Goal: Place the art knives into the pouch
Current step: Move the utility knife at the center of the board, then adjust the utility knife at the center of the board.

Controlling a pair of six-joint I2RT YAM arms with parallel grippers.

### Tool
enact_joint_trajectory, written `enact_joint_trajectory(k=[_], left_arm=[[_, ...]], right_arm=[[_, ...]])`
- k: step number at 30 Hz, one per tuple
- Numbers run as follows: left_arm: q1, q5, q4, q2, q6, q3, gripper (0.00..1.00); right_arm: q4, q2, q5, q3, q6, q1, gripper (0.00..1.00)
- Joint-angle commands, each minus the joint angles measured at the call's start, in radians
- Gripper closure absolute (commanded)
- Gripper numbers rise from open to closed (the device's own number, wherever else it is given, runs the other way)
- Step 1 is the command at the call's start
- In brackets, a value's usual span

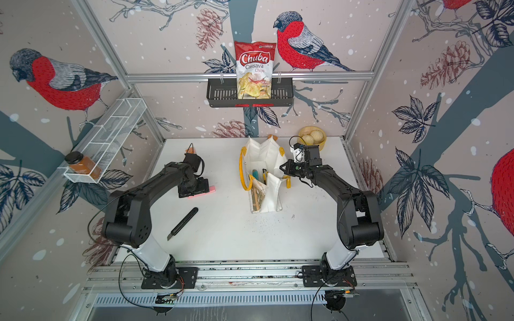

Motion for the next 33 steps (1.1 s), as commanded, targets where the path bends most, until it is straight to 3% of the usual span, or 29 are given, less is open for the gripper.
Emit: enact_joint_trajectory(k=[1,9,22,29,33], left_arm=[[-0.005,0.131,0.01,-0.126,-0.135,-0.1,0.11],[-0.032,0.145,0.208,-0.389,-0.497,-0.38,0.1],[-0.043,0.039,-0.032,-0.596,-0.933,-0.506,0.06],[-0.037,0.005,-0.018,-0.664,-1.151,-0.6,0.06],[-0.011,-0.062,0.023,-0.724,-1.206,-0.641,0.06]], right_arm=[[-0.008,-0.001,-0.019,0.003,0.001,0.004,1.0],[-0.002,-0.019,-0.049,-0.016,-0.014,0.003,1.0],[0.026,-0.035,-0.075,-0.034,-0.006,0.0,1.0],[0.031,-0.037,-0.075,-0.042,-0.007,0.002,1.0],[0.029,-0.038,-0.074,-0.044,-0.011,0.003,1.0]])
